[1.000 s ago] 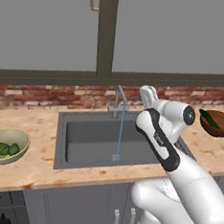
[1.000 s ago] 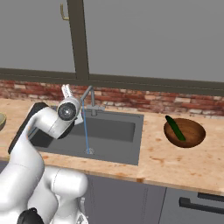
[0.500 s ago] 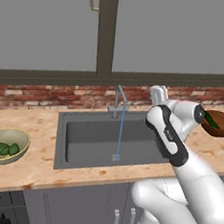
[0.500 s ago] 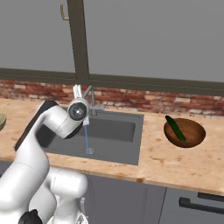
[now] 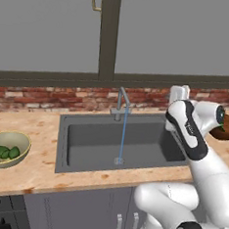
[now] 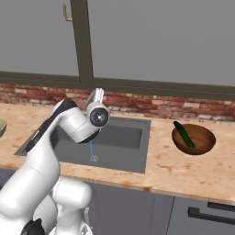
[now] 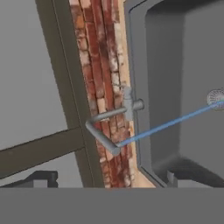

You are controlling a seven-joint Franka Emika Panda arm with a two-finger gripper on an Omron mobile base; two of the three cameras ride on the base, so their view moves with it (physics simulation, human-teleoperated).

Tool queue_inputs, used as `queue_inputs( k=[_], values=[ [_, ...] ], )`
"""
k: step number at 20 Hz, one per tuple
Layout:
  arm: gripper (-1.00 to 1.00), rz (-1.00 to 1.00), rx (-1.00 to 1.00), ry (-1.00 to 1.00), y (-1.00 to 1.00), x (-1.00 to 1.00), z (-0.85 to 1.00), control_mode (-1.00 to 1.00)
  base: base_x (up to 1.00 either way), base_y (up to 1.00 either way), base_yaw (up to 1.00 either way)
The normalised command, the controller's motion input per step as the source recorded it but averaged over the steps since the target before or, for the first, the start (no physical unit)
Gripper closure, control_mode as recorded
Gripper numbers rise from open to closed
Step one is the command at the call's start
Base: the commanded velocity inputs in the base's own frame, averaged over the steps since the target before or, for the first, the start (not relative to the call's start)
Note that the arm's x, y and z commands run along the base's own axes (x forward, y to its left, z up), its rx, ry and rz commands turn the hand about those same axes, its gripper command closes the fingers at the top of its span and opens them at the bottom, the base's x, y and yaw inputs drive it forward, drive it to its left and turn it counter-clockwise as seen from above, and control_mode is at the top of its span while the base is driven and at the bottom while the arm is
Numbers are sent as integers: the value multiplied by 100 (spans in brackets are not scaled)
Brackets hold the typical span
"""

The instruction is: Pick the avocados from the sink and place them in one bowl. Place the cucumber in the other bowl. Then turn off the sink faucet.

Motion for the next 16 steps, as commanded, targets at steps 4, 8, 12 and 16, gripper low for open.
queue_inputs(
  k=[4, 8, 12, 16],
  values=[
    [-100, -5, 22, 40, -16, 0, 3, -100, 0, 0, 0],
    [-100, 0, 23, 25, -22, -14, 0, -100, 0, 0, 0],
    [-100, 0, 29, 6, -32, -24, -1, -100, 0, 0, 0],
    [-100, 0, 29, 1, -19, -9, -6, -100, 0, 0, 0]
  ],
)
